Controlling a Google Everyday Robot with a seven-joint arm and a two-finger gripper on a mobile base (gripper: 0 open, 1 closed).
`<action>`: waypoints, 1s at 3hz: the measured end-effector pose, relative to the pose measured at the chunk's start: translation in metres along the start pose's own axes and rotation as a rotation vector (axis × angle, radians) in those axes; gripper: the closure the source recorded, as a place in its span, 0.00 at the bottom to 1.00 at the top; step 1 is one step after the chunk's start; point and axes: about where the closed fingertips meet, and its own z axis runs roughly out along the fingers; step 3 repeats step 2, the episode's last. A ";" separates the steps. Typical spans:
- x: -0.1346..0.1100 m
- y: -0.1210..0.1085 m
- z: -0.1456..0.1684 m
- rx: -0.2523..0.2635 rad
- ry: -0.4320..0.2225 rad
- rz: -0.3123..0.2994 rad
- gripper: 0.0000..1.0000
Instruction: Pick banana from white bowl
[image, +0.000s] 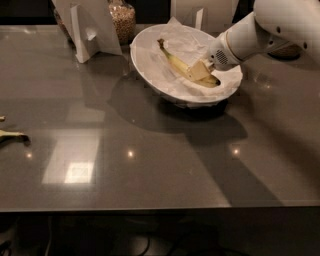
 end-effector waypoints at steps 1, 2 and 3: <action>-0.012 -0.007 -0.024 -0.015 -0.064 0.000 1.00; -0.024 -0.005 -0.059 -0.039 -0.150 -0.013 1.00; -0.024 -0.005 -0.059 -0.039 -0.150 -0.013 1.00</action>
Offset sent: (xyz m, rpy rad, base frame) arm -0.0315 -0.0400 0.1040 0.2190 -0.1413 0.0728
